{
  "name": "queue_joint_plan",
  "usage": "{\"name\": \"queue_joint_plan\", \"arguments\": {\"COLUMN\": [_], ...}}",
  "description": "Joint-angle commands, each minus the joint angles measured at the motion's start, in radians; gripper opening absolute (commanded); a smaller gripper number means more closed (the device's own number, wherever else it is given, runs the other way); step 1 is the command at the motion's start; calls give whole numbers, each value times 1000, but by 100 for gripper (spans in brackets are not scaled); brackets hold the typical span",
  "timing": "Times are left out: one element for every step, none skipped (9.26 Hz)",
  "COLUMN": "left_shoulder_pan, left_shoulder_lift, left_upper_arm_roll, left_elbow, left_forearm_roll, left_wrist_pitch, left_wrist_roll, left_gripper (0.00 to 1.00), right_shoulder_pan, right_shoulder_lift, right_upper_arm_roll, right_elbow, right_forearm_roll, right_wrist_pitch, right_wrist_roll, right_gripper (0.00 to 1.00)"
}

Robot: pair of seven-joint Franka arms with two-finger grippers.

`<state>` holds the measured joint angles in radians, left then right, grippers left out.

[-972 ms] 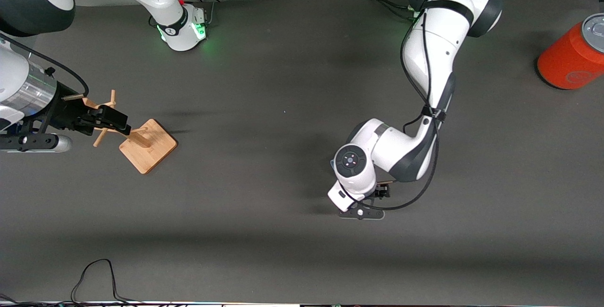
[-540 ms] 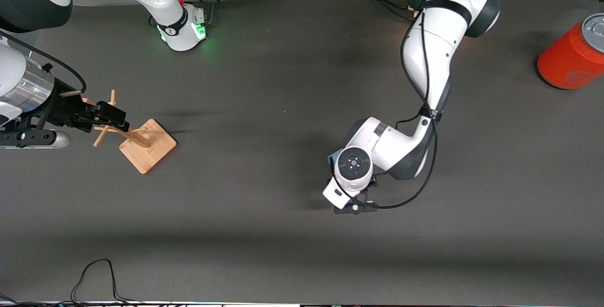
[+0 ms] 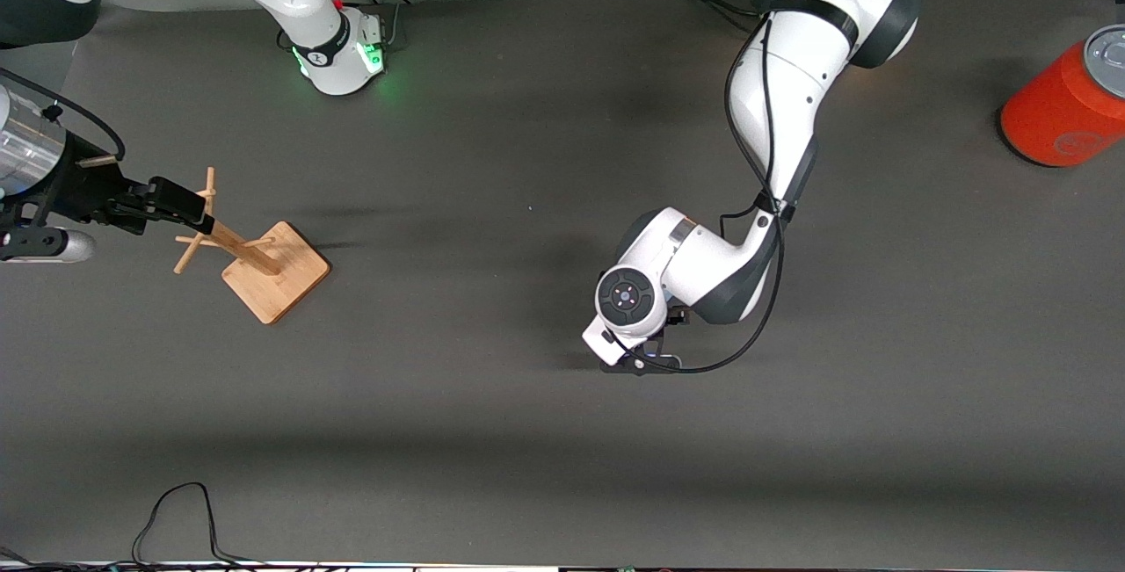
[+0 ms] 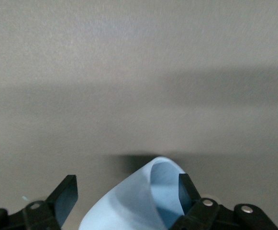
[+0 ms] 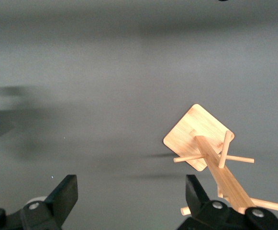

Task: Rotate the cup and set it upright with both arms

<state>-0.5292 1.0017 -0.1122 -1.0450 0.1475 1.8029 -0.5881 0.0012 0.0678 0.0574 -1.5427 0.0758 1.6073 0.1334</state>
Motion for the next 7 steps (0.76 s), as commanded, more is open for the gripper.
{"name": "queue_joint_plan", "arguments": {"left_shoulder_pan": [-6,-12,-24,-32,-32,-29,-23], "left_shoulder_lift": [-6,-8,-8,-11,-15,-23,-40], "left_upper_arm_roll": [3,3,5,5,3,5,6], "left_elbow": [-4,-10,-9,-9,-3,5,11], "left_forearm_roll": [26,33,41,44,44,44,43], "left_wrist_pitch": [-30,-31,-51,-69,-86,-103,-117], "left_wrist_roll": [36,39,42,42,42,45,86], "left_gripper": [68,45,21,0,0,0,0], "right_shoulder_pan": [-24,-36,-38,-37,-37,-37,-37], "right_shoulder_lift": [-68,-88,-100,-114,-127,-140,-151], "right_upper_arm_roll": [7,5,4,-2,-2,-2,-4], "right_elbow": [-77,-91,-102,-108,-115,-123,-122], "right_forearm_roll": [-16,-14,-13,-13,-13,-13,-13], "right_wrist_pitch": [2,-3,-10,-20,-21,-32,-49], "right_wrist_roll": [-2,-11,-15,-15,-14,-9,-5], "right_gripper": [100,100,100,100,100,100,100]}}
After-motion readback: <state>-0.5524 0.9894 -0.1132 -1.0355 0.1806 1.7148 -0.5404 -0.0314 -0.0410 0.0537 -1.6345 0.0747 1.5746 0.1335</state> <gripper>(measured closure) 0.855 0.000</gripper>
